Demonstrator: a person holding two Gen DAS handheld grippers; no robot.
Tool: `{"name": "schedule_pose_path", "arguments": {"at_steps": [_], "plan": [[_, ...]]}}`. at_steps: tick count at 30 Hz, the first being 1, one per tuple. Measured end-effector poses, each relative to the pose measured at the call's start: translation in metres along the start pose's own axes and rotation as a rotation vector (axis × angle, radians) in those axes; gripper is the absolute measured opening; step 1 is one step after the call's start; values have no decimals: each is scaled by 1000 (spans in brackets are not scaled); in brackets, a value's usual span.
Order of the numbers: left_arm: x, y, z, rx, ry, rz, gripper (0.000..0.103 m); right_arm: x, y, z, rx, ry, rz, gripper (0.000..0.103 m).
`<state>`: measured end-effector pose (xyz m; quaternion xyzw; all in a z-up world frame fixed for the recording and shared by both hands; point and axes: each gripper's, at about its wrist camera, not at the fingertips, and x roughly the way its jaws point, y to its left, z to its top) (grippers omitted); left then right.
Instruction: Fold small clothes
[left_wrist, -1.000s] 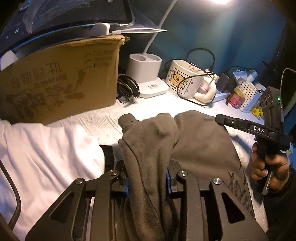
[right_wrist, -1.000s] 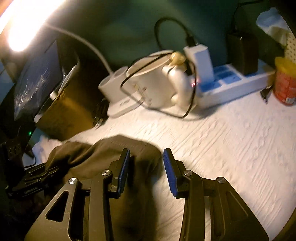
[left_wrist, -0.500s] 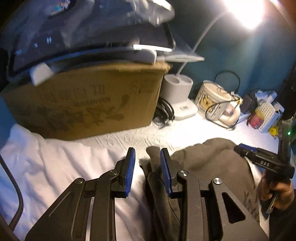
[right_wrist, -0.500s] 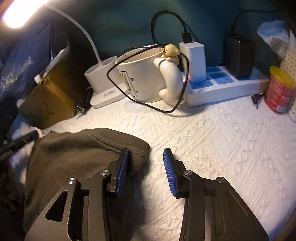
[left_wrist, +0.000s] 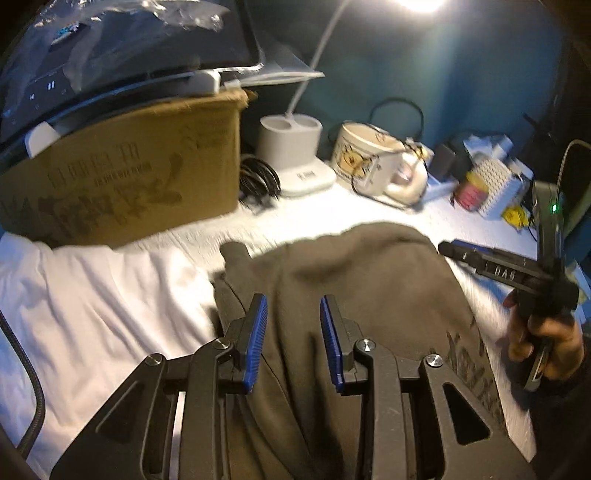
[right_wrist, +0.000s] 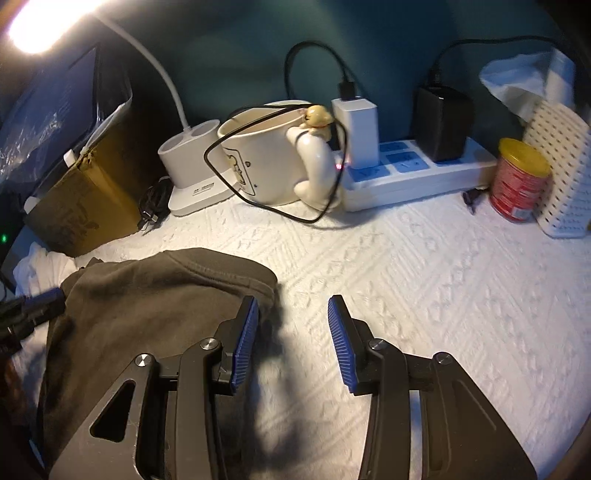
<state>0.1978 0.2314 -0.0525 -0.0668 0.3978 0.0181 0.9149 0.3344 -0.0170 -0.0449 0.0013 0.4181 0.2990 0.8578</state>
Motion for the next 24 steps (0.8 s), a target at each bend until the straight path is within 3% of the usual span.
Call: {"name": "schedule_pose_path", "arguments": {"at_steps": [9,24], "plan": [[-17,-2,-16,-15,-11,1,29,-27,-11,-24,37,-1,31,42],[-38,-14,-45,-7,-43,-42,29,-57,10,-78,31,14,110,40]]}}
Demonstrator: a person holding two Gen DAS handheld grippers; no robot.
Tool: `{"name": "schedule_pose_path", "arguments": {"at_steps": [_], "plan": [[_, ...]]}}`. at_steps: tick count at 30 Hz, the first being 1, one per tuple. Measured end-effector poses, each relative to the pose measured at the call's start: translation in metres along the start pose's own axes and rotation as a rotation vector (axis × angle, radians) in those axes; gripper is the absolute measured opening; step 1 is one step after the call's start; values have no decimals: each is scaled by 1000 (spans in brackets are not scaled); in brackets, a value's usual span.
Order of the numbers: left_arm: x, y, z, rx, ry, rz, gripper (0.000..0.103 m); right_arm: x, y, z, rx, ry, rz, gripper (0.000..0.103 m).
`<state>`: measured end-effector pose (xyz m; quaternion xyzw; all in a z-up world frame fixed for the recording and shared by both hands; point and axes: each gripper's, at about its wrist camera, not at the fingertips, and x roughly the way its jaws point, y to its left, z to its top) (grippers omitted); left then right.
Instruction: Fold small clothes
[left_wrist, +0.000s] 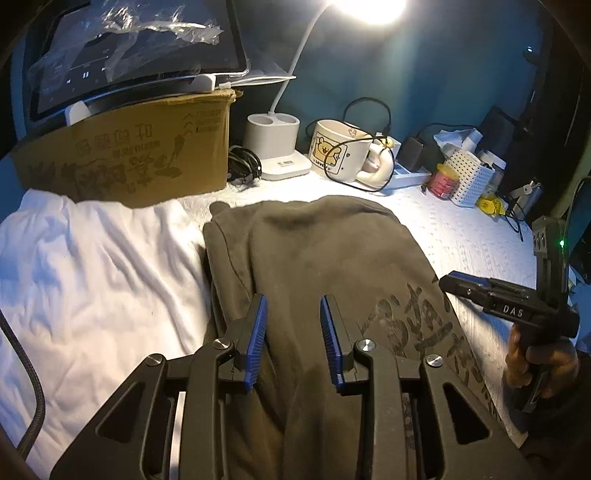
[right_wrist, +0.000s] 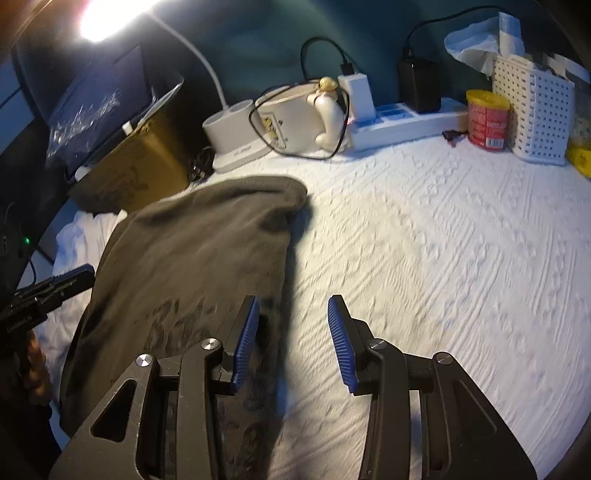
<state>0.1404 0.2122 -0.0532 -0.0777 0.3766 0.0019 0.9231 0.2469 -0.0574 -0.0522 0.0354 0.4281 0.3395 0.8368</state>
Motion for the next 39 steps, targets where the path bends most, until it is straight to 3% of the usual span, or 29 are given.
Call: {"name": "schedule_pose_path", "arguments": {"at_steps": [4,7,10,24,29,32,39], "plan": [[-2,0,-8,4,6,-3,29,4,5,-15,17,41,77,17],[-3,0,-14,12,17,5,29,-1,10,-22,21,19,66,9],[-3,-1,-21,39,25,34,29,-6,11,-26,32,16,46,7],[-13,-2,-46,59,49,26,29,-31,19,-60,57,19,-3,7],[-18,-7,-54,74,45,22,29,-41,18,-71,79,27,-7,11],[-21,-7,-61,80,49,24,29,-49,20,-81,76,34,-1,25],[-24,-6,-76,61,59,29,29,-65,27,-105,47,29,44,26]]}}
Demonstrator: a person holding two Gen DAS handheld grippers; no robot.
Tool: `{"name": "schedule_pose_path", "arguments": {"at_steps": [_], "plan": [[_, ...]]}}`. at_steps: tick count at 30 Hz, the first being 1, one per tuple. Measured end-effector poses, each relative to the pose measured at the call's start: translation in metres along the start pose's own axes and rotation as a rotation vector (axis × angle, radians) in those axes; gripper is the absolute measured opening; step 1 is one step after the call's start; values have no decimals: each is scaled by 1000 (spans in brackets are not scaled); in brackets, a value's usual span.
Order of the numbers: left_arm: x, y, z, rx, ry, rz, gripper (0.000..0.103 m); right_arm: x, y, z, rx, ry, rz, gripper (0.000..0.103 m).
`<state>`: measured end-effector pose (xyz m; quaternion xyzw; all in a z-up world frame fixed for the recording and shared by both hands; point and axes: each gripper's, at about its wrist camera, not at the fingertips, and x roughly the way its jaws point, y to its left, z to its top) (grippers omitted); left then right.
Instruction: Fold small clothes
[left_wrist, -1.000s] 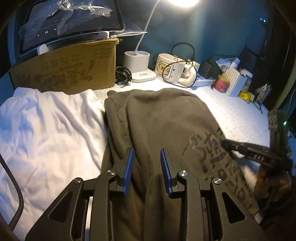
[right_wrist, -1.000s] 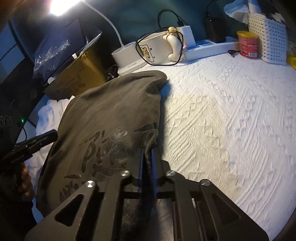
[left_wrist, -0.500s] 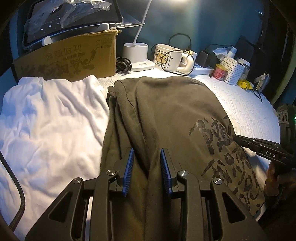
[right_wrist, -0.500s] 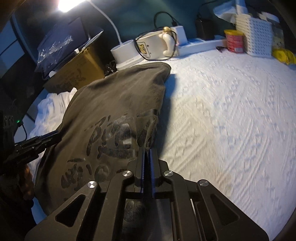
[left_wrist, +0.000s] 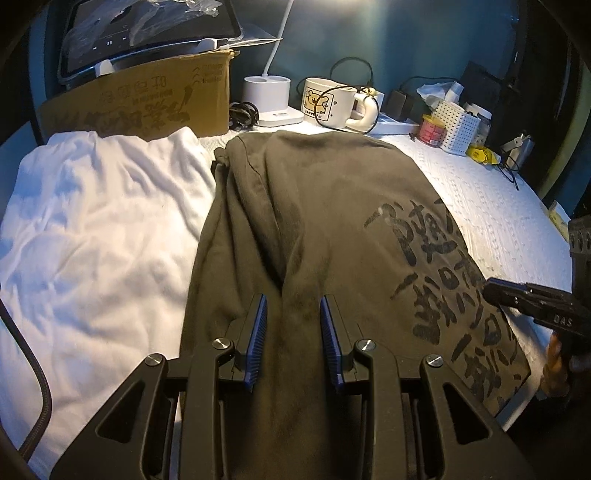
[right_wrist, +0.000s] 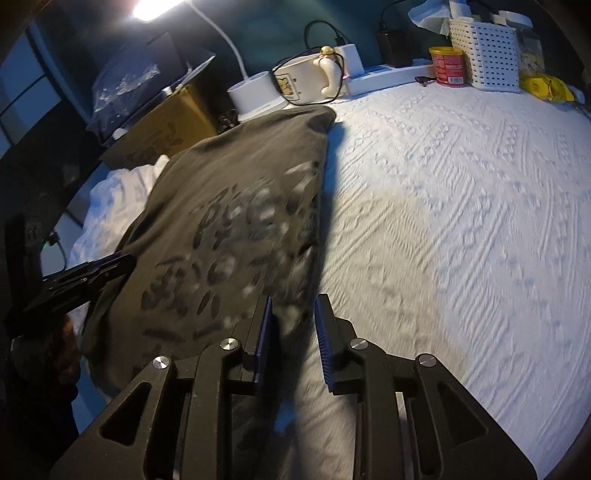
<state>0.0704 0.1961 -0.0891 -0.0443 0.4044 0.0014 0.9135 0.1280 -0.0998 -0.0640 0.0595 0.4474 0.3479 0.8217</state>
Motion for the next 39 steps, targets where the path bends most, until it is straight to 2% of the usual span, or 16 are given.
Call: {"name": "schedule_pose_path", "arguments": {"at_steps": [4,10,17,23,24,25,27,34,38,39], "plan": [[-3,-5,-6,7,-8,9,29,-5,10,-13,-48,-20,0,25],[-5,-7,-20,-1,-12,36,30,-11,19,-26,-64,-39,1,17],[-16,-9,-25,4,-12,72,32,-17,28,-36,-90,-37,11,16],[-36,-26,-27,55,-37,45,33,-22,27,-43,-78,-1,13,17],[-38,-30,-28,58,-35,36,39,-24,27,-44,-81,6,14,17],[-39,-35,-30,61,-35,29,52,-26,27,-46,-83,10,14,20],[-42,-43,-33,73,-38,19,62,-31,27,-49,-91,15,18,25],[-48,-78,-31,130,-41,-28,62,-54,13,-57,-81,-12,-25,25],[-47,-96,-25,130,-48,-69,63,-67,-3,-58,-56,-29,-54,25],[-46,-99,-24,124,-46,-82,68,-70,-8,-58,-48,-33,-65,25]]}}
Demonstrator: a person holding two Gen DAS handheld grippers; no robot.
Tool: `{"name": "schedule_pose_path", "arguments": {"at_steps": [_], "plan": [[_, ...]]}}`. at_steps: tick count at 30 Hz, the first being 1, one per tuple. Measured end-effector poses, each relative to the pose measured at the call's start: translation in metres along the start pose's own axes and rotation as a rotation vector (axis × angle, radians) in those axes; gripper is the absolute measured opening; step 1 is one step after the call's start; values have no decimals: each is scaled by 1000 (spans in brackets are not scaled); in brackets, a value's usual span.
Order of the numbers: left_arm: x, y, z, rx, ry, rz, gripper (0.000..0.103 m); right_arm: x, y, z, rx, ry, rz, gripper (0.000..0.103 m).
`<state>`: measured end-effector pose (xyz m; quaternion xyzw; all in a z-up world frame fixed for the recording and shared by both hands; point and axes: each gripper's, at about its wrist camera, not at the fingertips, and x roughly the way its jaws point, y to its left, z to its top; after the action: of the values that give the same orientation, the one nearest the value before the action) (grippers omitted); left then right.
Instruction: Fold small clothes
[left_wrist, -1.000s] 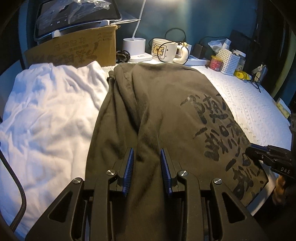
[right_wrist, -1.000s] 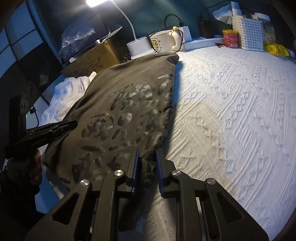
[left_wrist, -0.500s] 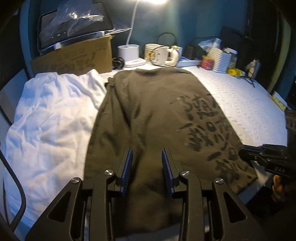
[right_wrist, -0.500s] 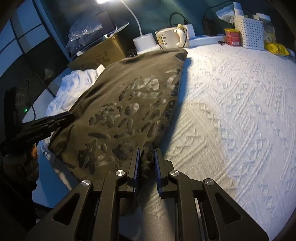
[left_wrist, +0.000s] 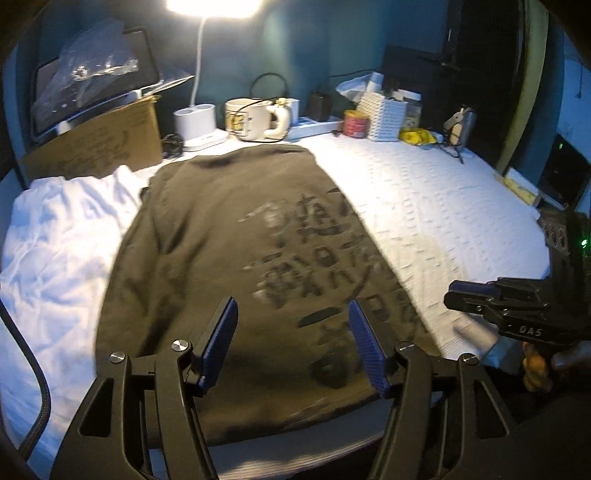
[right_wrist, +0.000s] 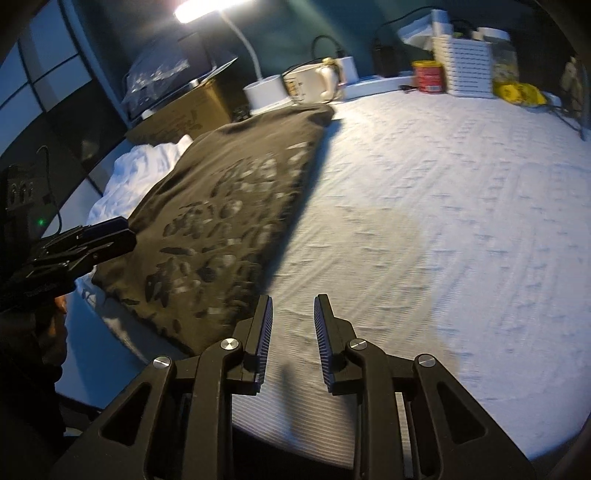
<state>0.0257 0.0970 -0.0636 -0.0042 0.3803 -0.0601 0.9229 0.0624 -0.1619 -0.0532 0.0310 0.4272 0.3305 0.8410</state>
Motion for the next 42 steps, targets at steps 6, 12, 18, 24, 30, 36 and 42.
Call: {"name": "schedule_pose_path", "arguments": {"at_steps": [6,12,18,24,30,36,42], "plan": [[8,-23,10,19,-6,-35,83,-16,-25,1,32,-23,-50,26],[9,-44,24,46,-35,-41,88,-34,-48,5,60,-53,-98,26],[7,-60,41,34,-89,-55,95,-58,-70,13,83,-103,-157,74],[8,-76,53,63,-139,26,95,-80,-86,22,82,-139,-216,74],[3,-82,61,82,-181,20,96,-106,-96,31,88,-184,-247,74],[-11,-91,71,105,-249,-6,96,-132,-99,42,75,-240,-290,74],[-26,-95,81,119,-311,-22,96,-154,-94,53,44,-297,-322,74]]}}
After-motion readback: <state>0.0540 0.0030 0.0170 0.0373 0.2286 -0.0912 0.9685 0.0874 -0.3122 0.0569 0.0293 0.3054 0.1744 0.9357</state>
